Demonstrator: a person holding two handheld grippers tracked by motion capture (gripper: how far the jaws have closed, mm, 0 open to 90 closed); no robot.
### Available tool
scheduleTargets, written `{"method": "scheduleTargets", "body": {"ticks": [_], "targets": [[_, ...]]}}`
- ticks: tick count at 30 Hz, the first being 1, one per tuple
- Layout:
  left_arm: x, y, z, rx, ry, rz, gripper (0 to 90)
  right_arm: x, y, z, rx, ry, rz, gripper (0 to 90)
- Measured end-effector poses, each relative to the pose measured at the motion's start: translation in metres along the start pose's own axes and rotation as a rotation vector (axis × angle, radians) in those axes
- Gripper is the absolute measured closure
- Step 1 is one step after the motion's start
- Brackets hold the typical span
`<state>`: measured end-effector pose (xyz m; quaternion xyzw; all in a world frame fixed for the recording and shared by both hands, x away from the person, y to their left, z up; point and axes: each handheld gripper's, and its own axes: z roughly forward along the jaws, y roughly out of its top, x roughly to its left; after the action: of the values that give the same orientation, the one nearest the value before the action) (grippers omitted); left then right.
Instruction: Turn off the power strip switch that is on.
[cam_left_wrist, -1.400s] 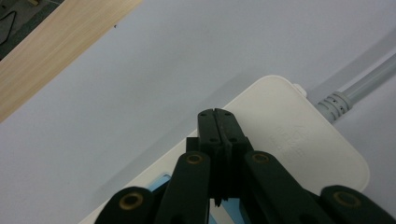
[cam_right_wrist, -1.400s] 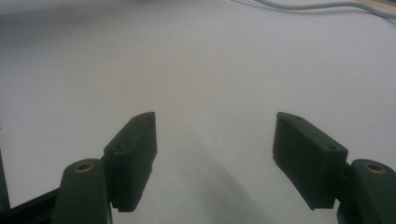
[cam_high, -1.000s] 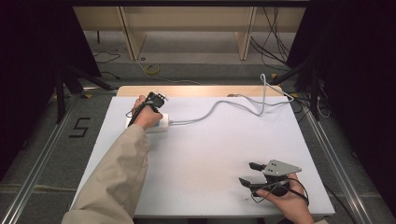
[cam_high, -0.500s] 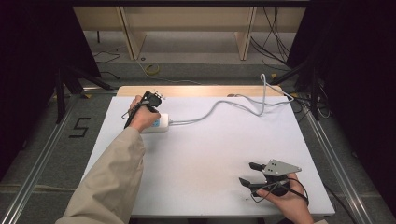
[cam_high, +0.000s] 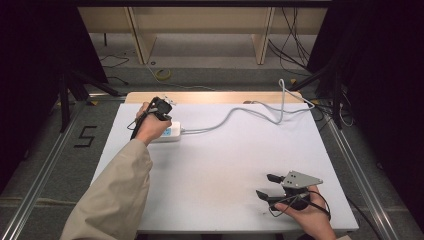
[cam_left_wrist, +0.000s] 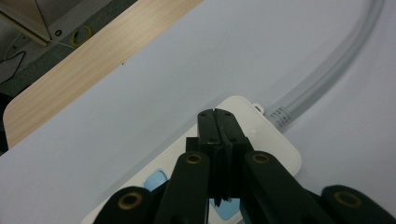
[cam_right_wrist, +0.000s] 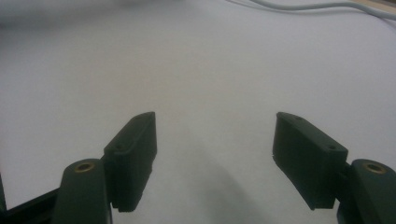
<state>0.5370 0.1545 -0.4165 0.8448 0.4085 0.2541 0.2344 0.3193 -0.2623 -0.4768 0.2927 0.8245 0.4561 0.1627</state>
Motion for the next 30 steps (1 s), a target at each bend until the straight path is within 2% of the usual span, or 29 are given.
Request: {"method": "scheduleTargets", "body": {"ticks": [4,18,22,25,30], "targets": [[-0.004,-0.005,-0.009,-0.043,-0.02,-0.022,89.5,0.0,0.0,0.0,0.001,0.0,0.0,31.5],[-0.022,-0.034,-0.036,-0.117,-0.049,-0.012,85.8,0.001,0.0,0.0,0.001,-0.003,0.001,31.5],[-0.029,-0.04,-0.045,-0.152,-0.066,-0.012,82.9,0.001,0.0,0.001,-0.001,-0.003,0.002,31.6],[-0.036,-0.044,-0.051,-0.184,-0.085,-0.028,80.2,0.001,0.0,0.001,0.0,-0.003,0.002,31.5],[-0.045,-0.052,-0.061,-0.21,-0.117,-0.016,71.8,0.001,0.0,0.0,0.002,-0.005,0.003,31.5]]}}
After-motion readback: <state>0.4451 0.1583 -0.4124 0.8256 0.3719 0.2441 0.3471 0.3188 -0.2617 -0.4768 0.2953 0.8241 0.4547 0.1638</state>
